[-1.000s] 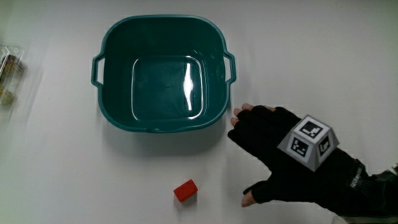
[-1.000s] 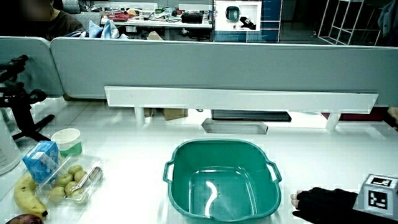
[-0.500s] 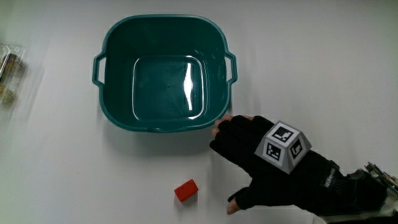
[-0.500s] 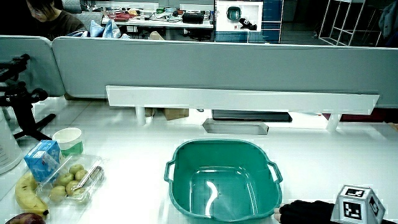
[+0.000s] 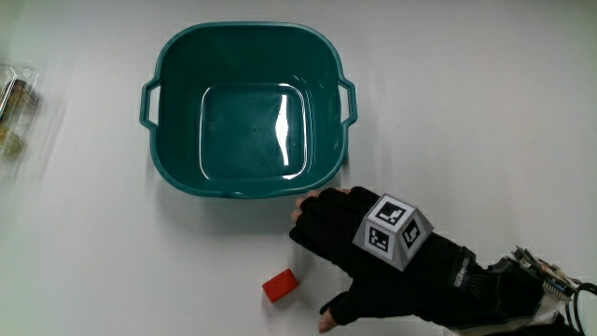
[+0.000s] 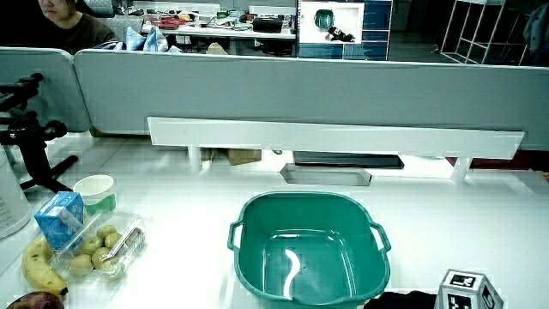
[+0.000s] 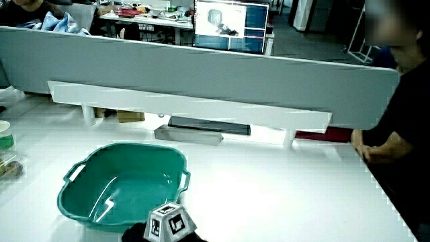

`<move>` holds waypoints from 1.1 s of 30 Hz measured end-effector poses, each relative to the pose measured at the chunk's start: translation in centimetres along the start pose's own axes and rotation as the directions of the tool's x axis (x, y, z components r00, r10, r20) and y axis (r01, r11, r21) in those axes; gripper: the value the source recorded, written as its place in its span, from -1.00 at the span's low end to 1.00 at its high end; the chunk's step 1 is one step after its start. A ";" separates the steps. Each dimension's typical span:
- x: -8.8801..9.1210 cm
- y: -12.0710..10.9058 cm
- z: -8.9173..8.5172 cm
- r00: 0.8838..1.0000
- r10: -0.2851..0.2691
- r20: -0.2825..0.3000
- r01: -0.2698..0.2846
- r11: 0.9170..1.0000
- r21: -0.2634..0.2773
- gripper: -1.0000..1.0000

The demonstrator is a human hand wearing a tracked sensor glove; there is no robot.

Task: Pick red block

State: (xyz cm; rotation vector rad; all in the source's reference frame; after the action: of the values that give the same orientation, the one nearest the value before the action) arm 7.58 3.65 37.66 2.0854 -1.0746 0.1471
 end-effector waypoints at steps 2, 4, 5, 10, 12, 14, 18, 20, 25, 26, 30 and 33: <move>-0.2 0.3 -0.3 1.000 -0.002 0.018 0.003 1.000 -0.013 0.00; -0.3 0.5 -0.4 1.000 0.003 0.017 -0.003 1.000 -0.017 0.00; -0.4 0.6 -0.5 1.000 0.009 0.005 -0.009 1.000 -0.025 0.00; -0.6 1.5 -1.0 1.000 0.014 0.017 -0.013 0.999 -0.033 0.00; -0.6 1.8 -1.2 1.000 0.012 0.007 -0.012 0.999 -0.049 0.00; -0.8 2.1 -1.2 1.000 0.020 0.008 -0.020 0.998 -0.052 0.00; -1.1 2.8 -1.5 1.000 0.031 0.003 -0.030 0.997 -0.075 0.00; -1.2 3.3 -1.7 1.000 0.031 0.002 -0.031 0.996 -0.082 0.00; -1.8 4.1 -1.7 0.999 0.053 -0.004 -0.053 0.994 -0.094 0.00; -1.8 4.4 -2.0 0.999 0.046 0.003 -0.046 0.993 -0.105 0.00; -2.0 5.0 -2.2 0.999 0.051 0.005 -0.051 0.993 -0.110 0.00; -2.1 5.2 -2.1 0.999 0.051 0.010 -0.050 0.993 -0.107 0.00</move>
State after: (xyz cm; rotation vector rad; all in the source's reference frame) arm 2.95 4.65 41.24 1.9675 -1.1189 0.0995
